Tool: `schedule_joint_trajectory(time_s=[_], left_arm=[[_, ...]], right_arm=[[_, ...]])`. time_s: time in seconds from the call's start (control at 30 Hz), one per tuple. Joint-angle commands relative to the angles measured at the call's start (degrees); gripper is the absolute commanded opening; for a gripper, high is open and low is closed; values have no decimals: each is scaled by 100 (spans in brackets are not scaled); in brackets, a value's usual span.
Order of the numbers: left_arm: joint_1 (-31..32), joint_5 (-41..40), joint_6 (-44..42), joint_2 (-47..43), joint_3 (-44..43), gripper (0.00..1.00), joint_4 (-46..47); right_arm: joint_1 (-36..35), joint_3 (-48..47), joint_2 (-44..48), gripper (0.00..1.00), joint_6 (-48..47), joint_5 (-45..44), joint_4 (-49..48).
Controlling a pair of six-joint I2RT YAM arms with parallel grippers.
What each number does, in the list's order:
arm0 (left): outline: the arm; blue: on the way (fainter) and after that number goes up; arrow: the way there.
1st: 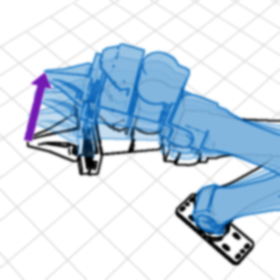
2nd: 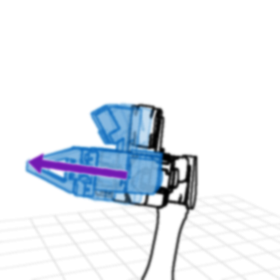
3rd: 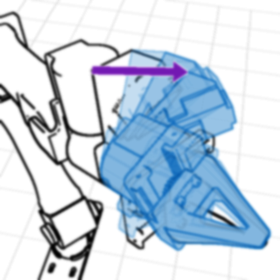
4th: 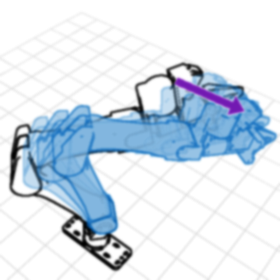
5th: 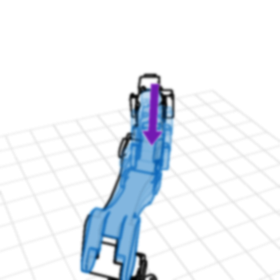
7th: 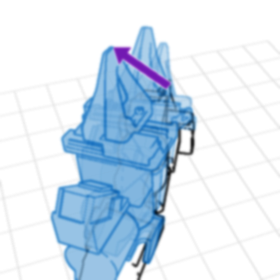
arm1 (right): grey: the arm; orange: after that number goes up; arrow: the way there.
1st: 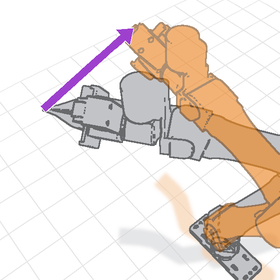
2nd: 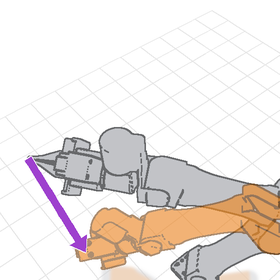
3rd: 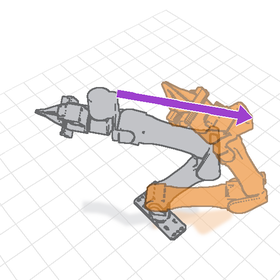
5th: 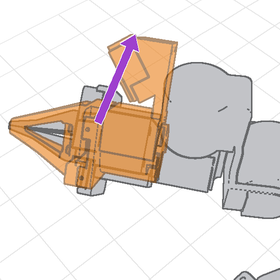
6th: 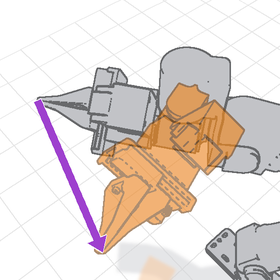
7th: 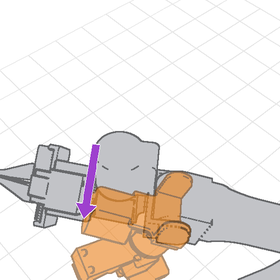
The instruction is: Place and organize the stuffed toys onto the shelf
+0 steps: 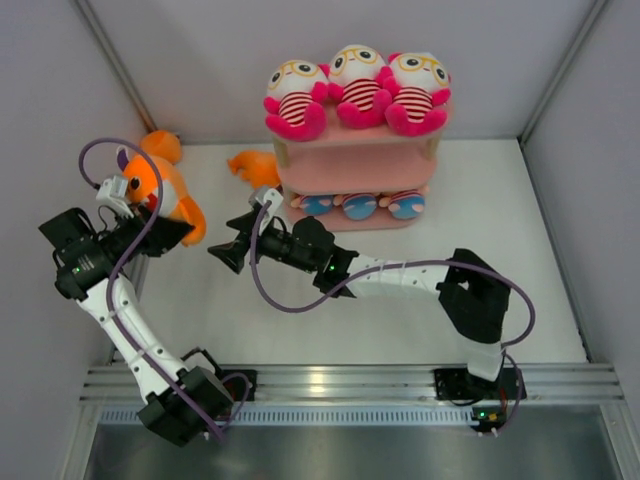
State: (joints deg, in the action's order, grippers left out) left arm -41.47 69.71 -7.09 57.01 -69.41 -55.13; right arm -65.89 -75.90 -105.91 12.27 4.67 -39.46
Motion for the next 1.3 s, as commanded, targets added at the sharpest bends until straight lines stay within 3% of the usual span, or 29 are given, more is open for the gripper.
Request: schedule_joint_trajectory(time_s=[0.0, 0.23, 0.47, 0.63, 0.73, 0.77, 1.27], left_arm=[[17, 341, 164, -68, -223, 0, -6], [25, 368, 252, -94, -161, 0, -15], [16, 368, 296, -68, 15, 0, -6], [17, 324, 235, -76, 129, 0, -6], [16, 306, 226, -59, 120, 0, 3], [25, 323, 208, -59, 120, 0, 11], [17, 754, 85, -50, 120, 0, 11]], right_arm=[[-56, -758, -507, 76, 529, -203, -669], [-73, -1428, -1186, 70, 952, -176, -650], [-65, -1639, -1380, 39, 935, -159, -887], [-56, -1533, -1398, 29, 1023, -247, -1230], [-47, -1507, -1415, 4, 1005, -238, -1283], [-30, -1481, -1406, 0, 1040, -264, -1301], [199, -593, -747, 0, 848, 33, -1565]])
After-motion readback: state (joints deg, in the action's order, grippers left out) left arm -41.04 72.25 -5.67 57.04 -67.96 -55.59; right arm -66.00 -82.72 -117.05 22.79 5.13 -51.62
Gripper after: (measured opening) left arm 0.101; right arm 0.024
